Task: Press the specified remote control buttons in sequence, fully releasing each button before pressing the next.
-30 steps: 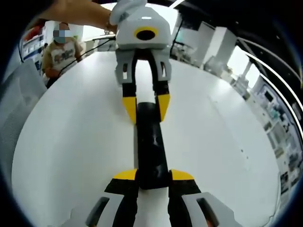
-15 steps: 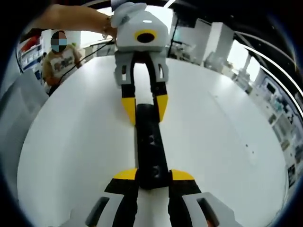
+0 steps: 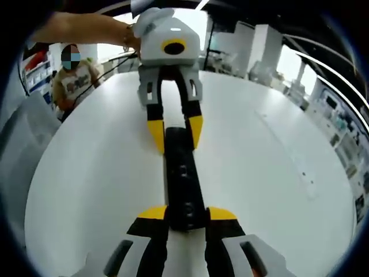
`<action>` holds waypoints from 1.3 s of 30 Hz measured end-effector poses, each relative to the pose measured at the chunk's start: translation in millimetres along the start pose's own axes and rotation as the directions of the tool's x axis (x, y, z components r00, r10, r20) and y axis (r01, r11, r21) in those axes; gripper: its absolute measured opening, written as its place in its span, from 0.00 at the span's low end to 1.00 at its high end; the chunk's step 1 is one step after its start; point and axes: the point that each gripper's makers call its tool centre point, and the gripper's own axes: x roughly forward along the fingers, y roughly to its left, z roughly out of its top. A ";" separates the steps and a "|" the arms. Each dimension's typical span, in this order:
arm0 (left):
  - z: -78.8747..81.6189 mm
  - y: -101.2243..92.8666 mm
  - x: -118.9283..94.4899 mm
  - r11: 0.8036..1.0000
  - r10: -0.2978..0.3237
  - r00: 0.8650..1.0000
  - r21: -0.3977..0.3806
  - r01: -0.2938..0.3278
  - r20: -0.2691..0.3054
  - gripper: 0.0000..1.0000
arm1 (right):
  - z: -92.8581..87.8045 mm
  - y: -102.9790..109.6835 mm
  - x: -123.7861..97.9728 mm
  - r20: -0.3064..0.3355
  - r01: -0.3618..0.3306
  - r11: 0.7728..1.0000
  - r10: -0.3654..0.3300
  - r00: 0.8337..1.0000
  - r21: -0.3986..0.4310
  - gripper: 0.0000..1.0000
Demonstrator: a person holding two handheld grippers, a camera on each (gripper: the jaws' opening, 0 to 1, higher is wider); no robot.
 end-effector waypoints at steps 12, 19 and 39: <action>1.0 -0.3 0.4 1.000 0.001 1.000 0.000 -0.001 0.002 0.25 | 0.5 1.2 -0.5 0.000 -0.004 1.000 0.004 1.000 0.007 0.22; 1.3 -0.4 0.2 1.000 0.007 1.000 -0.008 -0.007 0.009 0.25 | 0.5 1.3 -1.2 0.002 -0.003 1.000 0.003 1.000 0.006 0.22; 0.8 1.8 -1.3 0.998 0.029 0.998 -0.048 -0.027 0.050 0.28 | 0.5 0.6 -1.3 0.022 -0.009 1.000 0.009 1.000 0.018 0.24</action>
